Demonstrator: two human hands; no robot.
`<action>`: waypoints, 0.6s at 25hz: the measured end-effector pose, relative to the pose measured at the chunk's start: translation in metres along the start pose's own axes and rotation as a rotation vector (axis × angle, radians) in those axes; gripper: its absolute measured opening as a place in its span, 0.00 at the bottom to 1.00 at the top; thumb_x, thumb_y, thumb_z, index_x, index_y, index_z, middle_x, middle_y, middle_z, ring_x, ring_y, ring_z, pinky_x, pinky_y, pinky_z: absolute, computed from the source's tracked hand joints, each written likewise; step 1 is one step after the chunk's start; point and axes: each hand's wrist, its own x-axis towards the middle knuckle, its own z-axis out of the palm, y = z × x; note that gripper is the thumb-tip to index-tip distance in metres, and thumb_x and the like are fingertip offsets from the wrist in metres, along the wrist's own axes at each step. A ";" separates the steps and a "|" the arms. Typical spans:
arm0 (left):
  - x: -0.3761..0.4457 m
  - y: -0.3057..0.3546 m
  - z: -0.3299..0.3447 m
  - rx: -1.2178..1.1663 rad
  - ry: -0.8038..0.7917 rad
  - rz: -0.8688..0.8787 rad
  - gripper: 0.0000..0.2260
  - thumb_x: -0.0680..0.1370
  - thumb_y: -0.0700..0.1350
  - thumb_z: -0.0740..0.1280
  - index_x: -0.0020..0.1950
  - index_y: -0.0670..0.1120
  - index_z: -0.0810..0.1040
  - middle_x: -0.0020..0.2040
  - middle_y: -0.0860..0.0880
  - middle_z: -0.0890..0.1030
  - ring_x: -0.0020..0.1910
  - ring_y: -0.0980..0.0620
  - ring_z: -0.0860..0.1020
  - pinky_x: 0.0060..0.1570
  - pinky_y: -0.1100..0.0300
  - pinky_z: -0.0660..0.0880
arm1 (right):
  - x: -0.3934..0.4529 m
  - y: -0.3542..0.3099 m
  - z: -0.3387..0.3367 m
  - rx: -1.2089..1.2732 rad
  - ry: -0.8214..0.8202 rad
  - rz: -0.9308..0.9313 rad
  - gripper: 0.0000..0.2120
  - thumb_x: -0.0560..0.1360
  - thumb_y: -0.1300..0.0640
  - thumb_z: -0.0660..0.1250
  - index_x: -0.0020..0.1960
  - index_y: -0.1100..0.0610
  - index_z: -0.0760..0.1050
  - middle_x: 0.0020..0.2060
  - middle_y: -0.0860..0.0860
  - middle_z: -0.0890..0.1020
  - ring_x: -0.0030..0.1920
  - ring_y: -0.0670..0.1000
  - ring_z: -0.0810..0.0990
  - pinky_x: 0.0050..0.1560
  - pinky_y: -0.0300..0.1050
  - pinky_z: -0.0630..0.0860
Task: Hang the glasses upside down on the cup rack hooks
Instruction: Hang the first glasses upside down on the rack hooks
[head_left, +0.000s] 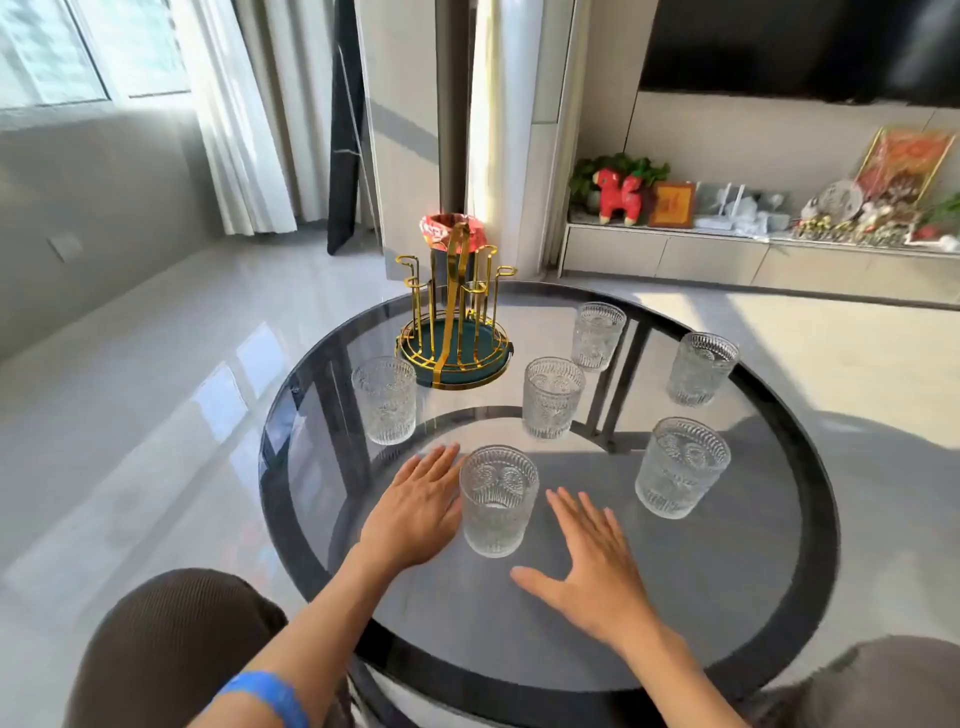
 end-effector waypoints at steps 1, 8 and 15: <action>0.001 0.000 0.000 0.003 0.014 0.004 0.25 0.82 0.53 0.47 0.80 0.52 0.49 0.81 0.50 0.49 0.79 0.53 0.46 0.76 0.58 0.39 | 0.001 -0.007 0.003 0.084 0.021 -0.004 0.50 0.62 0.26 0.60 0.77 0.45 0.47 0.76 0.40 0.52 0.75 0.41 0.42 0.74 0.45 0.38; 0.003 0.002 -0.008 -0.099 -0.004 -0.048 0.26 0.79 0.50 0.51 0.79 0.53 0.56 0.80 0.53 0.54 0.79 0.54 0.51 0.77 0.55 0.48 | 0.024 -0.048 0.006 0.402 0.168 0.015 0.41 0.53 0.36 0.73 0.64 0.41 0.68 0.57 0.37 0.77 0.60 0.27 0.63 0.73 0.49 0.56; 0.066 0.011 -0.124 -0.257 0.506 -0.173 0.09 0.74 0.45 0.63 0.47 0.51 0.83 0.43 0.51 0.86 0.40 0.46 0.82 0.37 0.55 0.76 | 0.082 -0.081 -0.090 0.497 0.403 -0.133 0.34 0.53 0.40 0.76 0.57 0.40 0.72 0.53 0.39 0.77 0.54 0.36 0.75 0.51 0.30 0.71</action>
